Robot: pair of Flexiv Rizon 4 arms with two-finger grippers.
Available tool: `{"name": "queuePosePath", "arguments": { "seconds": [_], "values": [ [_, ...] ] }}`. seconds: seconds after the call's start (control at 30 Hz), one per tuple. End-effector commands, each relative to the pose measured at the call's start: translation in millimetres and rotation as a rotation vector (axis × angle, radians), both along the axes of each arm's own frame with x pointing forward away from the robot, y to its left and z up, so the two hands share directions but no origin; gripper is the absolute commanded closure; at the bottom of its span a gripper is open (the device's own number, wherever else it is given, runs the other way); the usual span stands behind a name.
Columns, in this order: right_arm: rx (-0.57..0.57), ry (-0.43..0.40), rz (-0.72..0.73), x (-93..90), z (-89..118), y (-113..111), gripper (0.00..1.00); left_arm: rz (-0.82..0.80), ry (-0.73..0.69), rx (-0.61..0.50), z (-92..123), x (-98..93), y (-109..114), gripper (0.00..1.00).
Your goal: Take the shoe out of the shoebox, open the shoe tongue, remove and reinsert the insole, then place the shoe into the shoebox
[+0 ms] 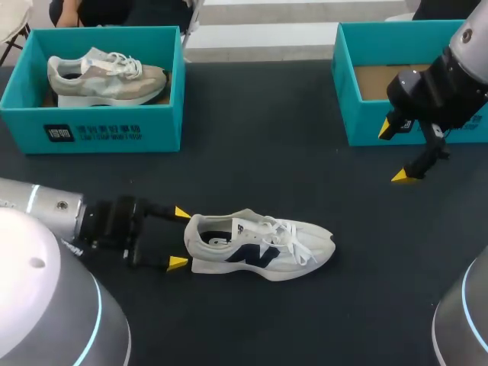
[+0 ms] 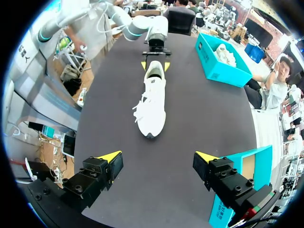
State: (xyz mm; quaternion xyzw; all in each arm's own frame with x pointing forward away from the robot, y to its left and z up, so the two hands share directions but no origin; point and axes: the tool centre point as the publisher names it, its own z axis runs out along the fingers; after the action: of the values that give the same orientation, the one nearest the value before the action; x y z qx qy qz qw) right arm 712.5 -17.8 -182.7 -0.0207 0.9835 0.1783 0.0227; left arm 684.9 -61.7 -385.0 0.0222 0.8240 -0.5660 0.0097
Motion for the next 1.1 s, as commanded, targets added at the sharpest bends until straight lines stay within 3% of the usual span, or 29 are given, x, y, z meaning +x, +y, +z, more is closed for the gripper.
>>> {"name": "queuePosePath", "arguments": {
  "seconds": [0.03, 0.4, 1.0, 1.03, 1.07, 1.1],
  "values": [
    [-0.002, 0.002, 0.000, 1.4, -1, 1, 0.00, 0.000, 0.000, 0.015, -5, 2.7, -7, 0.00],
    [-0.002, 0.002, 0.000, 1.4, -1, 1, 0.00, 0.009, 0.013, 0.020, -25, 2.7, -20, 0.00],
    [-0.002, 0.002, 0.000, 1.4, -1, 1, 0.00, 0.014, 0.014, 0.029, -38, 8.0, -43, 0.00],
    [-0.002, 0.002, 0.000, 1.4, -1, 1, 0.00, 0.015, 0.015, 0.030, -38, 8.0, -43, 0.08],
    [-0.002, 0.002, 0.000, 1.4, -1, 1, 0.00, 0.016, 0.017, 0.031, -39, 8.0, -43, 0.49],
    [-0.002, 0.002, 0.000, 1.4, -1, 1, 0.00, 0.018, 0.017, 0.031, -39, 7.9, -43, 0.67]
  ]
}}
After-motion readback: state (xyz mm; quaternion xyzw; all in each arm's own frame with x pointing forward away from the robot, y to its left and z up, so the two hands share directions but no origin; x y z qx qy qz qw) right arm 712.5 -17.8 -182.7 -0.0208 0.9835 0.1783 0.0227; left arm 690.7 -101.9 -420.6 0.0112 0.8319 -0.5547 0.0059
